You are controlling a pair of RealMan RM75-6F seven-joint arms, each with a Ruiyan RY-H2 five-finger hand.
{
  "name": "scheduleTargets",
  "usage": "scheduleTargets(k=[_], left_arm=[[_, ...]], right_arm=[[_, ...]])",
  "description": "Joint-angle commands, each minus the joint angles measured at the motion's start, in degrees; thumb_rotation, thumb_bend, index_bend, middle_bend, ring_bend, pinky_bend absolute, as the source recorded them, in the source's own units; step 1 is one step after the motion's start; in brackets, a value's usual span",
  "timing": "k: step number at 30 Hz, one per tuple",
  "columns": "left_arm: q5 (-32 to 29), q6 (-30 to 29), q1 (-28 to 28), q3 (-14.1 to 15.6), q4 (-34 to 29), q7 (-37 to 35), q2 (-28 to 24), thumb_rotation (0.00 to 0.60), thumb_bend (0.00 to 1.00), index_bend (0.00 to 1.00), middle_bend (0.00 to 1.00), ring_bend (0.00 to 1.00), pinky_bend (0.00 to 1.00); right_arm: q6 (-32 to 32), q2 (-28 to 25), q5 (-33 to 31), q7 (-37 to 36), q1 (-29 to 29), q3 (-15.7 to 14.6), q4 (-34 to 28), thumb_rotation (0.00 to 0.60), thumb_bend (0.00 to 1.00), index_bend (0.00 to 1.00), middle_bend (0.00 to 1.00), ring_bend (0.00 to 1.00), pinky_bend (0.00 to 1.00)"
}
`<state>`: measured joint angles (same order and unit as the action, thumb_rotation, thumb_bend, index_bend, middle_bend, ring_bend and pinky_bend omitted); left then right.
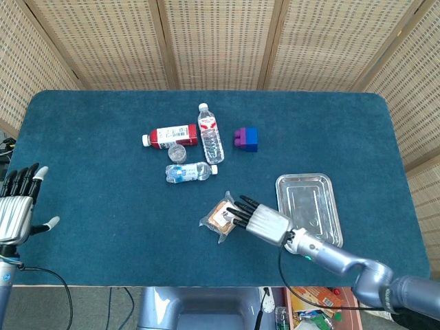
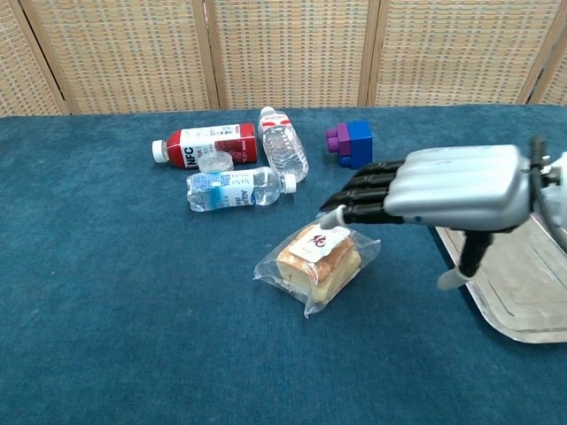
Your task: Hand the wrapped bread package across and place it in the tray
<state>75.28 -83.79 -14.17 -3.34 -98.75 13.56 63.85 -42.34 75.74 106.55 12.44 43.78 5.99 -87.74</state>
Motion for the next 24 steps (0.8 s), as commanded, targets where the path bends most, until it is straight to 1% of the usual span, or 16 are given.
scheduleTargets(k=[1,6,8,11,12,14,15,16,17,18,19,21,24], left_arm=[[-0.6,0.7,0.2,-0.2,-0.4,0.8,0.1,0.6,0.0,0.0,0.0,0.0,0.0],[-1.6,2.0,-0.1,-0.8,-0.2,1.6,0.4,0.6,0.0,0.0,0.0,0.0,0.0],[-1.8,2.4,-0.1,-0.9,-0.1,1.6,0.4,0.6,0.0,0.0,0.0,0.0,0.0],[-2.5,3.3,-0.2,-1.4,0.1,1.3,0.4,0.6,0.0,0.0,0.0,0.0,0.0],[-2.6,3.4,-0.2,-1.4,0.2,1.3,0.4,0.6,0.0,0.0,0.0,0.0,0.0],[-3.0,3.9,-0.3,-1.6,0.3,1.1,0.3,0.6,0.0,0.0,0.0,0.0,0.0],[-3.1,4.2,-0.3,-1.7,0.3,1.1,0.3,0.6,0.0,0.0,0.0,0.0,0.0],[-3.2,4.3,-0.3,-1.7,0.3,1.0,0.3,0.6,0.0,0.0,0.0,0.0,0.0],[-3.2,4.5,-0.3,-1.7,0.3,1.0,0.2,0.6,0.0,0.0,0.0,0.0,0.0],[-3.3,4.6,-0.4,-1.8,0.4,1.0,0.2,0.6,0.0,0.0,0.0,0.0,0.0],[-3.4,4.8,-0.4,-1.9,0.5,1.0,0.2,0.6,0.0,0.0,0.0,0.0,0.0],[-3.6,5.3,-0.5,-2.0,0.5,1.0,0.3,0.6,0.0,0.0,0.0,0.0,0.0],[-3.7,5.7,-0.5,-2.0,0.5,1.2,0.3,0.6,0.0,0.0,0.0,0.0,0.0]], right_arm=[[8.3,7.0,-5.4,3.8,5.4,2.7,2.9,0.6,0.0,0.0,0.0,0.0,0.0],[12.6,12.1,-12.2,8.1,8.5,5.2,6.4,0.6,0.0,0.0,0.0,0.0,0.0],[13.3,13.0,-13.8,9.3,9.1,5.5,7.2,0.6,0.0,0.0,0.0,0.0,0.0],[15.3,15.2,-18.2,12.4,10.5,6.1,10.0,0.6,0.0,0.01,0.0,0.0,0.0],[15.2,15.6,-19.1,13.1,10.6,6.1,10.4,0.6,0.0,0.05,0.03,0.01,0.01],[14.1,16.4,-20.4,13.6,10.7,6.0,11.0,0.6,0.0,0.2,0.2,0.12,0.08],[13.6,16.5,-20.7,13.5,10.7,5.8,11.1,0.6,0.02,0.32,0.33,0.22,0.17],[13.3,16.5,-20.7,13.3,10.7,5.7,11.0,0.6,0.04,0.4,0.41,0.29,0.23],[12.6,16.3,-20.6,12.9,10.7,5.5,10.7,0.6,0.08,0.48,0.49,0.36,0.3],[11.7,16.0,-20.2,12.5,10.6,5.3,10.3,0.6,0.13,0.53,0.53,0.4,0.34],[10.2,15.3,-19.2,11.8,10.6,5.0,9.7,0.6,0.16,0.55,0.55,0.42,0.36],[7.1,13.1,-17.2,10.5,10.5,5.1,7.8,0.6,0.2,0.56,0.57,0.44,0.37],[4.0,9.3,-15.8,9.1,10.3,5.3,5.9,0.6,0.2,0.56,0.57,0.44,0.37]])
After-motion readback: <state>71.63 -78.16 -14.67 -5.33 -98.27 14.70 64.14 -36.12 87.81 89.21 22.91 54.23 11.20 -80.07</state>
